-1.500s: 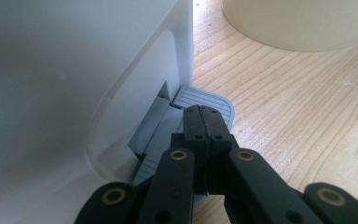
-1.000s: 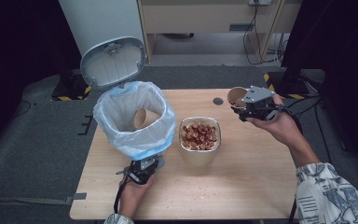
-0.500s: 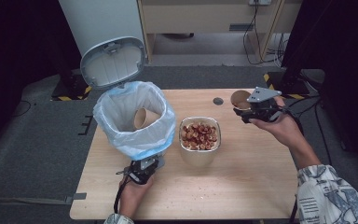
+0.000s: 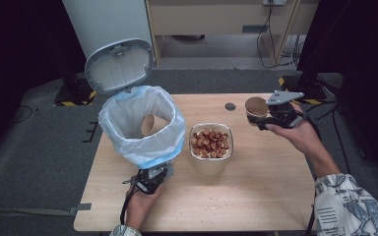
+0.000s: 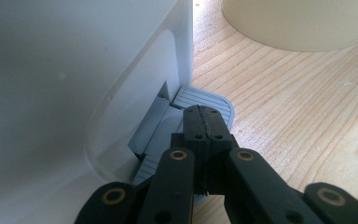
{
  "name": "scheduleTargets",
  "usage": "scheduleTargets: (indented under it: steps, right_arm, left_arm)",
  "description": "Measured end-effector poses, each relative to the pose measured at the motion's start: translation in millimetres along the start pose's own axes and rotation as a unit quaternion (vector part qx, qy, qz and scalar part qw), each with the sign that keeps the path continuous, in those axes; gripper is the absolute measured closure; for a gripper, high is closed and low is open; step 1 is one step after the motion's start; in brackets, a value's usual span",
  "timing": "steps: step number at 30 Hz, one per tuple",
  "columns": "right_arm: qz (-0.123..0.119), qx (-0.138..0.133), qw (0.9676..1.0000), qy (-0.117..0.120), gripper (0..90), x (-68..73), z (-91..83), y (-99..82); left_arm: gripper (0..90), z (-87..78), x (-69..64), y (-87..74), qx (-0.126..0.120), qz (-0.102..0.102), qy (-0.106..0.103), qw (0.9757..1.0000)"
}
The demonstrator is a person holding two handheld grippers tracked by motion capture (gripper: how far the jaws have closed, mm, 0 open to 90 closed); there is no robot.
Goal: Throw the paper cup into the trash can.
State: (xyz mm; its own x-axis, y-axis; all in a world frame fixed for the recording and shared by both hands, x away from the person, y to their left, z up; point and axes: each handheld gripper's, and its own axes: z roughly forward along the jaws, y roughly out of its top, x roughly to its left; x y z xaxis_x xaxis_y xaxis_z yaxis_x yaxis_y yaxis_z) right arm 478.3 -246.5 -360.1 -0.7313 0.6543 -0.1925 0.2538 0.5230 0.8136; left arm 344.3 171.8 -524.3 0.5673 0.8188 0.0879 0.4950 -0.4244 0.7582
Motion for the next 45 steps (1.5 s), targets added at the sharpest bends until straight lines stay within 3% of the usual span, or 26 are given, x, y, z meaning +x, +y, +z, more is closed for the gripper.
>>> scheduleTargets:
  steps: [7, 25, 38, 45]
  right_arm:
    - [0.027, 0.002, 0.9993, 0.027, 31.4, -0.2, 1.0, 1.6]
    - [0.059, -0.01, 0.9961, 0.064, 31.5, -0.2, -4.3, 13.7]
    - [0.098, -0.012, 0.99, 0.101, 31.4, 0.2, -4.9, 24.3]
    - [0.106, -0.021, 0.988, 0.11, 31.3, 3.4, -7.4, 32.6]
  left_arm:
    - [89.7, 0.0, 0.0, 0.0, 0.0, 0.0, 0.0, 1.0]
    - [89.6, 0.0, -0.1, 0.1, 0.0, 0.0, 0.0, 1.0]
    - [89.6, 0.0, -0.4, 0.2, 0.001, 0.002, 0.001, 1.0]
    - [89.6, 0.0, -0.5, 0.2, 0.001, 0.003, 0.001, 1.0]
